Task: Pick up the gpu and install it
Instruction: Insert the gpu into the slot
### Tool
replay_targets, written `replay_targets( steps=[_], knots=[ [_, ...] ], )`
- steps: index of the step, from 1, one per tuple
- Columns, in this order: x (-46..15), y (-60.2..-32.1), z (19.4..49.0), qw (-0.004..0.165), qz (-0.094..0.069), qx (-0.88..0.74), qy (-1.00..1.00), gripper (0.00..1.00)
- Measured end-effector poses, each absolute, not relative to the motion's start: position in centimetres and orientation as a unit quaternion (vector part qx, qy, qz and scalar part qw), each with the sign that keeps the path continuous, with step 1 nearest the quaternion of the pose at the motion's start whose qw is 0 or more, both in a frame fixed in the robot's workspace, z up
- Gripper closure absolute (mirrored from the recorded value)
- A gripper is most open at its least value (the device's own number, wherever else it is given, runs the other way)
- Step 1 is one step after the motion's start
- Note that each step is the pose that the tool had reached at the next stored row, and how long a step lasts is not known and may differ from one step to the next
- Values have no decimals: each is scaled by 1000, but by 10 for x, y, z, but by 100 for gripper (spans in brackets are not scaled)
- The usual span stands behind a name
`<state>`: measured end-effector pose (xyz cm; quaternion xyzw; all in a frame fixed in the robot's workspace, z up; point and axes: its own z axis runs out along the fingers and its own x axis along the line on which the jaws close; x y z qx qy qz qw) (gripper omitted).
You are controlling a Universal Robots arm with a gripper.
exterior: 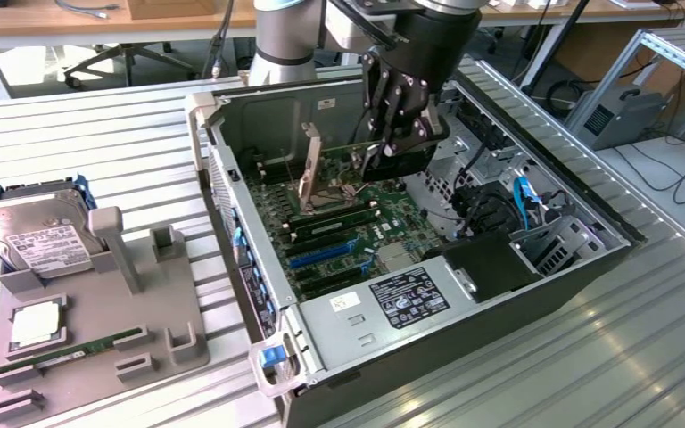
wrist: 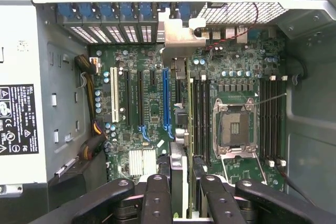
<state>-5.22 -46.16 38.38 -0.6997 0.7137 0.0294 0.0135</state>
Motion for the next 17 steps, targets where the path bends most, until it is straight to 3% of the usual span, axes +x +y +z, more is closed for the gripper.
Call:
replay_targets(
  steps=[3, 17],
  knots=[
    [-52, -462, 367, 14, 29, -700, 714, 73],
    [-53, -462, 361, 14, 29, -700, 714, 73]
  ],
)
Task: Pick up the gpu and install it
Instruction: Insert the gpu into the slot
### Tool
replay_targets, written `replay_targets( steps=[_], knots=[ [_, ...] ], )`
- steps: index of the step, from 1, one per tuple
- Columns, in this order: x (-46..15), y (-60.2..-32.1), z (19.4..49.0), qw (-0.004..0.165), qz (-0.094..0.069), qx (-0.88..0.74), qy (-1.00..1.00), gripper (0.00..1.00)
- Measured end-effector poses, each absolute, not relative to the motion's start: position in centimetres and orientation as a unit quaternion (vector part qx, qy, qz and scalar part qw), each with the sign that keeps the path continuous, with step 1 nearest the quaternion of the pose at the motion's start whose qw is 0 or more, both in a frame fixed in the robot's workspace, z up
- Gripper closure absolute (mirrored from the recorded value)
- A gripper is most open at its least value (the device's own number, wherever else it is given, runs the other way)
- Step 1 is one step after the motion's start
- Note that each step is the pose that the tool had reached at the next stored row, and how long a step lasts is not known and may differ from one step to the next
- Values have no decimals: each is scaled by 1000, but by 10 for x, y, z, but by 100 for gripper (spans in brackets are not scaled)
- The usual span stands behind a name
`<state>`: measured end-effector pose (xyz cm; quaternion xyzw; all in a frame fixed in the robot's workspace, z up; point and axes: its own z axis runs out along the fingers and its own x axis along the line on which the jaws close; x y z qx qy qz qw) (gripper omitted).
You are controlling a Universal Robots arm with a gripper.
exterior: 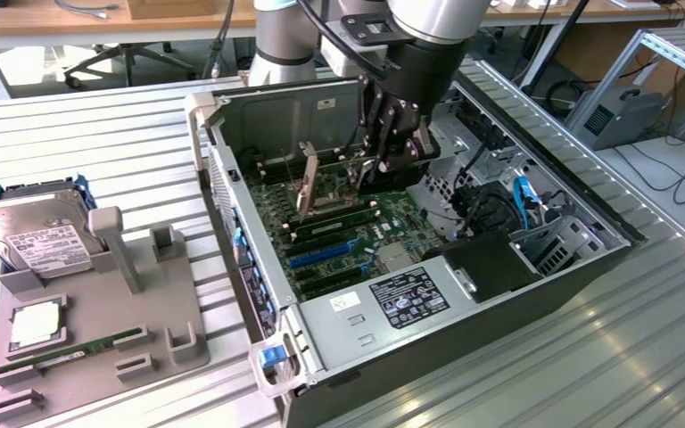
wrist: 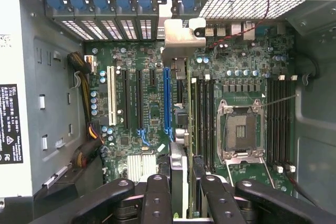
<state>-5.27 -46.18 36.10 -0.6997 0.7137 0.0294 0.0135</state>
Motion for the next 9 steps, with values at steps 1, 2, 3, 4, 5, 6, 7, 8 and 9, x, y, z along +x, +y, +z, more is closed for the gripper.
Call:
replay_targets(
  steps=[1, 2, 3, 4, 5, 6, 7, 8, 9],
  knots=[
    [-53, -462, 361, 14, 29, -700, 714, 73],
    [-53, -462, 360, 14, 29, -700, 714, 73],
    [-53, -462, 360, 14, 29, -700, 714, 73],
    [-53, -462, 360, 14, 29, -700, 714, 73],
    [-53, -462, 359, 14, 29, -700, 714, 73],
    [-53, -462, 359, 14, 29, -700, 714, 73],
    [-53, -462, 359, 14, 29, -700, 714, 73],
    [-53, -462, 359, 14, 29, -700, 714, 73],
    [-53, -462, 358, 14, 29, -700, 714, 73]
  ],
)
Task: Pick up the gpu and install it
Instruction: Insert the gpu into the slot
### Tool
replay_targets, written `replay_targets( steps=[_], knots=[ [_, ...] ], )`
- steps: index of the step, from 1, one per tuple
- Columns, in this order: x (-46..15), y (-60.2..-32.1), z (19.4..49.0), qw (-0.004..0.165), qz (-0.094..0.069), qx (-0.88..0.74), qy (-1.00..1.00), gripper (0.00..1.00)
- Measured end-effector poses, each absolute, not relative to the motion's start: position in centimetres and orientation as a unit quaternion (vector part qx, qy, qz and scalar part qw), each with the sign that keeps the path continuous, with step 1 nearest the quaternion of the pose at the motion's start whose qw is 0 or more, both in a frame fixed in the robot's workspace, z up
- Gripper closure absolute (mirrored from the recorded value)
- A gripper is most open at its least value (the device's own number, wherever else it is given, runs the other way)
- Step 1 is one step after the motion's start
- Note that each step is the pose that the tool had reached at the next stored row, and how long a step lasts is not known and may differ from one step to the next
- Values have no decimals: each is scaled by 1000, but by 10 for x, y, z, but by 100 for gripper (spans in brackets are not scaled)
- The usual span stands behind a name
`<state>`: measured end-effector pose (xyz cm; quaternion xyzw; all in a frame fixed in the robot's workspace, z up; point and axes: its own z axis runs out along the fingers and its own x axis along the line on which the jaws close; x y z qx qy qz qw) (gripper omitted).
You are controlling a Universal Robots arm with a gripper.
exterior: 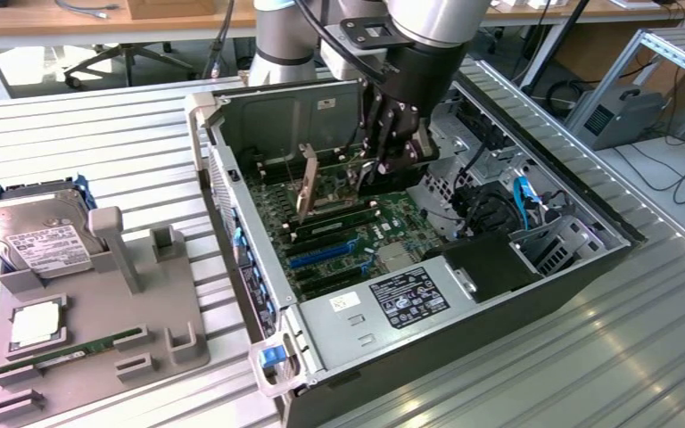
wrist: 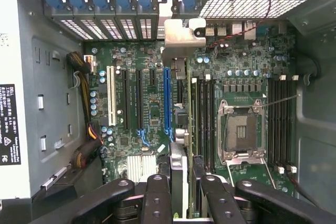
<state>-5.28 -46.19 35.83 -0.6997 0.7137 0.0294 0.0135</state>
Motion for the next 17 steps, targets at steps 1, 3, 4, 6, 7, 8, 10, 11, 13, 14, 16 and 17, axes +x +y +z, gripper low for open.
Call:
replay_targets(
  steps=[1, 3, 4, 6, 7, 8, 10, 11, 13, 14, 16, 17],
  knots=[
    [-53, -462, 358, 14, 29, -700, 714, 73],
    [-53, -462, 358, 14, 29, -700, 714, 73],
    [-53, -462, 358, 14, 29, -700, 714, 73],
    [-53, -462, 357, 14, 29, -700, 714, 73],
    [-53, -462, 357, 14, 29, -700, 714, 73],
    [-53, -462, 356, 14, 29, -700, 714, 73],
    [-53, -462, 356, 14, 29, -700, 714, 73],
    [-53, -462, 356, 14, 29, -700, 714, 73],
    [-53, -462, 355, 14, 29, -700, 714, 73],
    [-53, -462, 355, 14, 29, -700, 714, 73],
    [-53, -462, 355, 14, 29, -700, 714, 73],
    [-53, -463, 355, 14, 29, -700, 714, 73]
  ],
)
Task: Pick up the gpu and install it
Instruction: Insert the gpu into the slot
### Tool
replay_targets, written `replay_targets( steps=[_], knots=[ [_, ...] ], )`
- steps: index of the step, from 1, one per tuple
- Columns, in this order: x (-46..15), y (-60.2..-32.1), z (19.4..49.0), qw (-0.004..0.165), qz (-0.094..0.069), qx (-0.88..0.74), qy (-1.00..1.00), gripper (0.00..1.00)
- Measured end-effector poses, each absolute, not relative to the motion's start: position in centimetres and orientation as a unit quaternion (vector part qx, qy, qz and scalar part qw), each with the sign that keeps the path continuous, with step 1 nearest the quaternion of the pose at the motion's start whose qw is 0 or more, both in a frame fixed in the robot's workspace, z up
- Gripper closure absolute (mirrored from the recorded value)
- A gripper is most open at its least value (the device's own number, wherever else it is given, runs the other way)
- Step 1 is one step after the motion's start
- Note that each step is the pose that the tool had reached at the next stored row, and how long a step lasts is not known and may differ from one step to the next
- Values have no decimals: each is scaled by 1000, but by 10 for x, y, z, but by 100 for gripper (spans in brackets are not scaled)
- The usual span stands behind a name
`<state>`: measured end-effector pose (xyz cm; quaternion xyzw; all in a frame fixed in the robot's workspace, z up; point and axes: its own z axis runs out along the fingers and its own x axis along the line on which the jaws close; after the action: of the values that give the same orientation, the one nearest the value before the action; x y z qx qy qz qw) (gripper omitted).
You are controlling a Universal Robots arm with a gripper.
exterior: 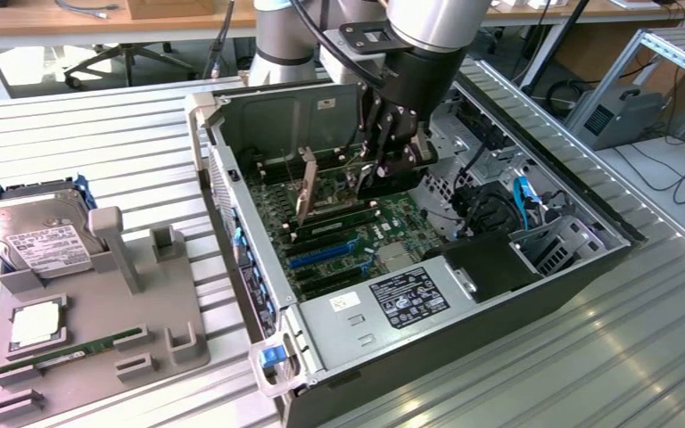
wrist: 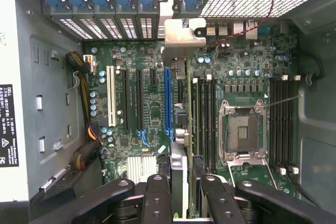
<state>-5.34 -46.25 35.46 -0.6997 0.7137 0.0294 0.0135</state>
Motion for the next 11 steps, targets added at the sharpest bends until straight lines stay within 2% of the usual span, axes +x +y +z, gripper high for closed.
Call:
replay_targets(
  steps=[11],
  knots=[
    [-56, -463, 353, 14, 29, -700, 714, 73]
  ],
)
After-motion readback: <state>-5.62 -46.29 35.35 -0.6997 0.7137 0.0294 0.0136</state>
